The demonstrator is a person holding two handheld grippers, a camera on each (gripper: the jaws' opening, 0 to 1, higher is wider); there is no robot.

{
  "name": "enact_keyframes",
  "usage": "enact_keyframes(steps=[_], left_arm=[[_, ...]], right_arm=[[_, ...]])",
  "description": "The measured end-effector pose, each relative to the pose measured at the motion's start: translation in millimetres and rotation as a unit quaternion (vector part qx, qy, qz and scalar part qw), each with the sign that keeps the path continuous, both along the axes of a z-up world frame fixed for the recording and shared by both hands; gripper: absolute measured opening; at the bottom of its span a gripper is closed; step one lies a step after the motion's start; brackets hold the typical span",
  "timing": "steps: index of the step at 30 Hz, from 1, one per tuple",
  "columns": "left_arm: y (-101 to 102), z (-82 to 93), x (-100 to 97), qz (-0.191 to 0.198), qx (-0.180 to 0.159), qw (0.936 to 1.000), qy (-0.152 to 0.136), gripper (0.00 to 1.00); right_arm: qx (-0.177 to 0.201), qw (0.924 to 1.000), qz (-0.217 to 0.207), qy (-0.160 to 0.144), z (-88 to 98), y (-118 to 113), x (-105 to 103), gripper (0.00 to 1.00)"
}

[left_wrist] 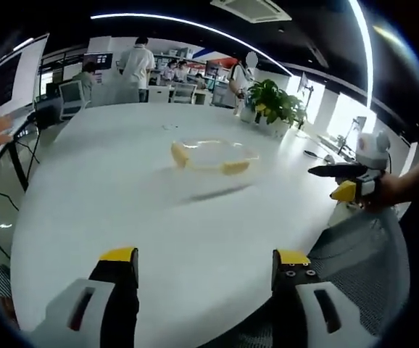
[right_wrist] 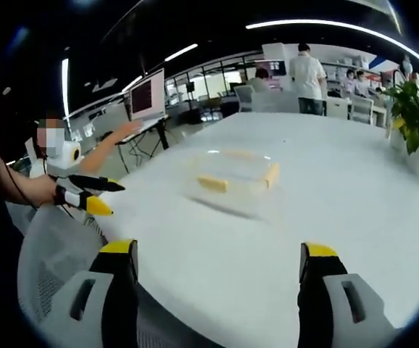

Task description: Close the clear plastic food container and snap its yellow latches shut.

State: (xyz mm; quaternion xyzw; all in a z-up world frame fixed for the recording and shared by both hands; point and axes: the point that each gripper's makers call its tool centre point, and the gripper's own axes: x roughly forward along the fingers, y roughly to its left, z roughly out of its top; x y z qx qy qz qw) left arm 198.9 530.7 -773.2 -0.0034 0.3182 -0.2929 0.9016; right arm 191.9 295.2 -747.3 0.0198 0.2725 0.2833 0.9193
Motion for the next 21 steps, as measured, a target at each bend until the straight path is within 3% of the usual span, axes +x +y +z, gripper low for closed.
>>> enact_keyframes(steps=[21], left_arm=[[-2.0, -6.9, -3.3, -0.017, 0.015, 0.9997, 0.008, 0.69]], right_arm=[[-0.014, 0.9996, 0.018, 0.014, -8.3, 5.2, -5.0, 0.88]])
